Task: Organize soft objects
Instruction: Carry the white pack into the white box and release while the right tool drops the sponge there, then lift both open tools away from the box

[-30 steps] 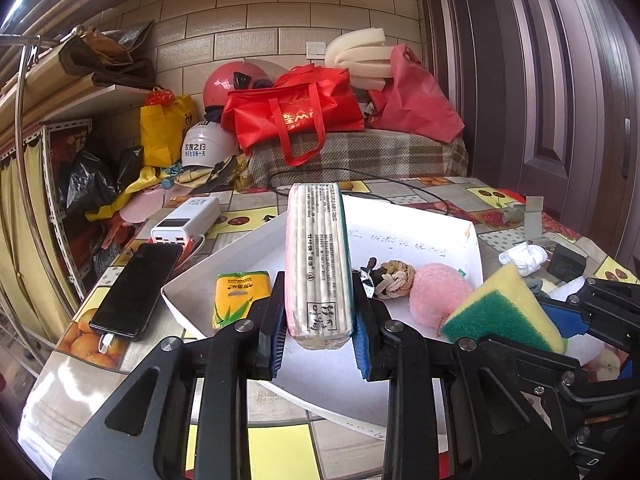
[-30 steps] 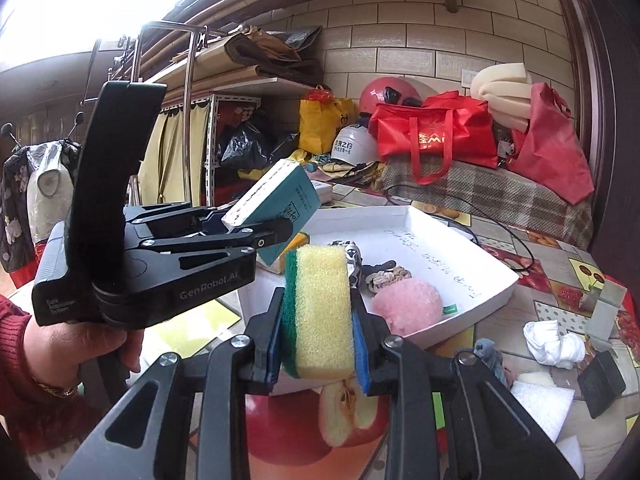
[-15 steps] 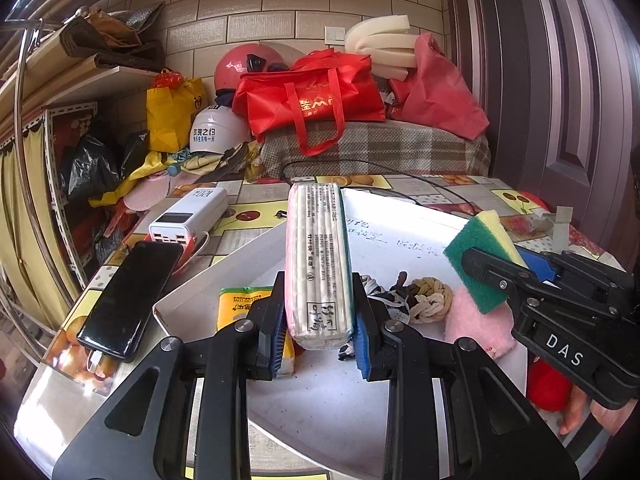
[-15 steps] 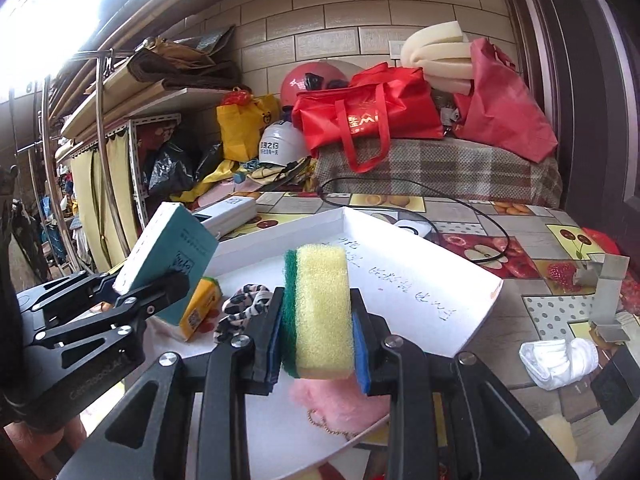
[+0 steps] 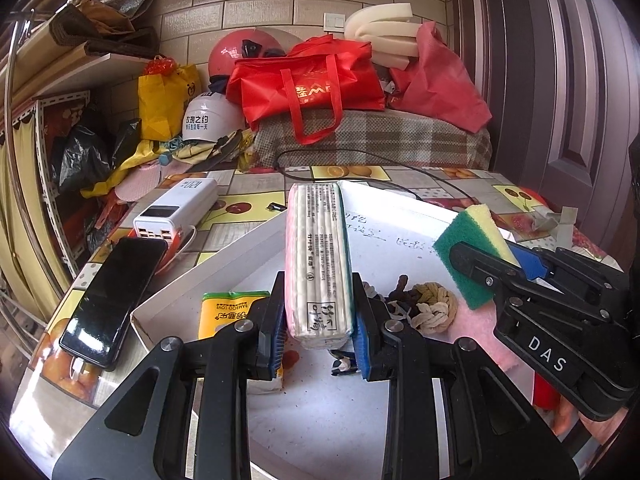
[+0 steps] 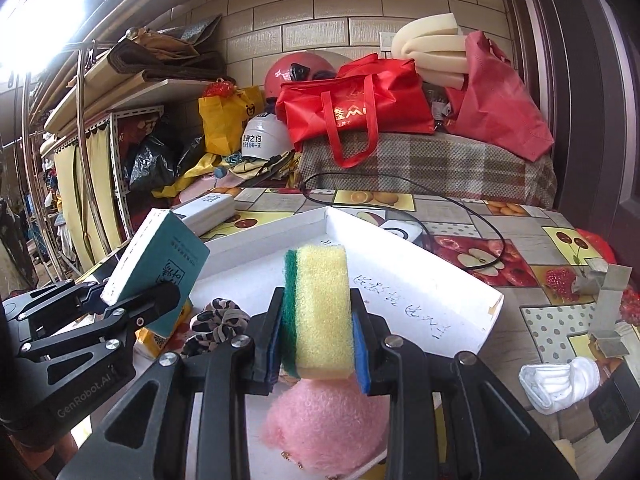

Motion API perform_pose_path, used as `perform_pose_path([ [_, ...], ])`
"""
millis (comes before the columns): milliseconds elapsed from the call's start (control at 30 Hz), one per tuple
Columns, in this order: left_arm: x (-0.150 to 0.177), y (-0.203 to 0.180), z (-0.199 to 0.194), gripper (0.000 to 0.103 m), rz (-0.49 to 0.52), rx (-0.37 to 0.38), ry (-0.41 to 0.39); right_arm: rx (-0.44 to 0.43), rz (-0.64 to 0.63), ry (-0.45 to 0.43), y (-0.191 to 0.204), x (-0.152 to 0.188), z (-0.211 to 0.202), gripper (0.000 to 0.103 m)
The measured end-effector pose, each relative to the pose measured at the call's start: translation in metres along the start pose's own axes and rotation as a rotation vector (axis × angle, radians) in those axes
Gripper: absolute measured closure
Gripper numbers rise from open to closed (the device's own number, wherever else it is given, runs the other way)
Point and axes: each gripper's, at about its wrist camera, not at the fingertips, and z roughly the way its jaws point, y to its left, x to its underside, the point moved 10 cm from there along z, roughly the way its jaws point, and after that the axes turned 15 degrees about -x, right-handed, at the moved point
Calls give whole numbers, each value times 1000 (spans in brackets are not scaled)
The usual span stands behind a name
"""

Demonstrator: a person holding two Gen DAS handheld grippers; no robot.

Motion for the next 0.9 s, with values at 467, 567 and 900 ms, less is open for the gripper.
perform_pose_path([
  [467, -1, 50, -5, 1, -188, -150, -30, 52, -14, -28, -4, -5, -5, 17],
  [567, 0, 54, -3, 0, -207, -143, -19, 43, 35, -45, -13, -5, -9, 0],
  [900, -5, 54, -27, 0, -211, -148, -124, 70, -96, -125, 16, -9, -33, 0],
])
